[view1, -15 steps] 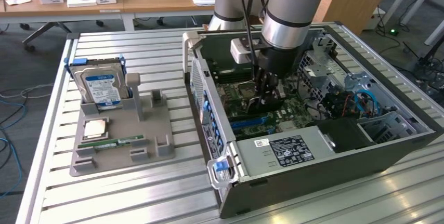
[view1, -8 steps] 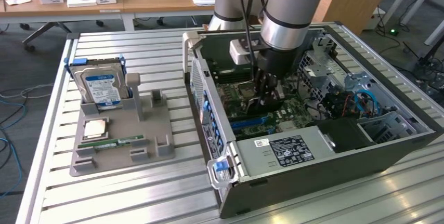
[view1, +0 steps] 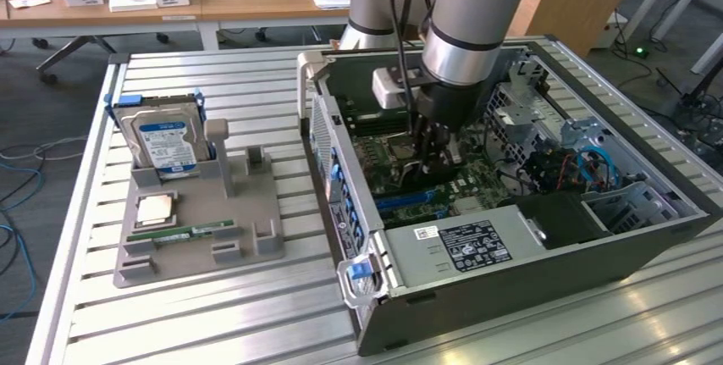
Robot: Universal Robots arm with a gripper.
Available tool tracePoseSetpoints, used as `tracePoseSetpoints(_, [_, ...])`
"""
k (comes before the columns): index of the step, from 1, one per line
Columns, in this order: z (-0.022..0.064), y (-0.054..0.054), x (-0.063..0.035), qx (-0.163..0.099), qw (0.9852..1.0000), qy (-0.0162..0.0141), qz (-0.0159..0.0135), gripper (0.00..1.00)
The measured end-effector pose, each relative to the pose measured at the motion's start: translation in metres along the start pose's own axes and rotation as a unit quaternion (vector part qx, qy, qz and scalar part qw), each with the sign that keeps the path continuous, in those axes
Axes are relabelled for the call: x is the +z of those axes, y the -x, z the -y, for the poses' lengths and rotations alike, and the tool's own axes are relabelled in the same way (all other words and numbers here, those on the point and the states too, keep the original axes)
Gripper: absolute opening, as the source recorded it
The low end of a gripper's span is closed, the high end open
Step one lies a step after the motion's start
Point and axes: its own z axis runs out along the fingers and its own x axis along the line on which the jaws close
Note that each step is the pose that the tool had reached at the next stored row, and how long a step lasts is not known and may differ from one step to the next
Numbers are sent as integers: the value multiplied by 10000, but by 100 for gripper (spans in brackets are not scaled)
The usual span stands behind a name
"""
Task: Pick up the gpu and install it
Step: 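Insert the gpu into the slot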
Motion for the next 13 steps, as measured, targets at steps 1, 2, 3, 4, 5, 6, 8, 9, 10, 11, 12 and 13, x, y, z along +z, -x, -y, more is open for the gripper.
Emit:
tracePoseSetpoints(1, [-2,0,6,0,10000,0,0,26])
tracePoseSetpoints(2, [-4,-1,12,-1,10000,0,0,26])
tracePoseSetpoints(3, [-6,-1,18,-1,10000,0,-1,26])
tracePoseSetpoints(4, [-7,-1,24,-1,10000,0,0,26])
tracePoseSetpoints(5, [-9,-1,30,-2,10000,0,0,26])
tracePoseSetpoints(6, [-10,-1,36,-3,10000,0,0,26])
tracePoseSetpoints(8, [-12,-1,45,-4,10000,0,0,26])
tracePoseSetpoints(9, [-13,-2,48,-5,10000,1,-1,26])
tracePoseSetpoints(10, [-15,-3,49,-6,10000,1,-1,26])
tracePoseSetpoints(11, [-16,-4,51,-8,10000,0,0,26])
tracePoseSetpoints(12, [-18,-6,52,-9,10000,0,0,26])
tracePoseSetpoints(13, [-19,-7,53,-11,10000,0,0,26])
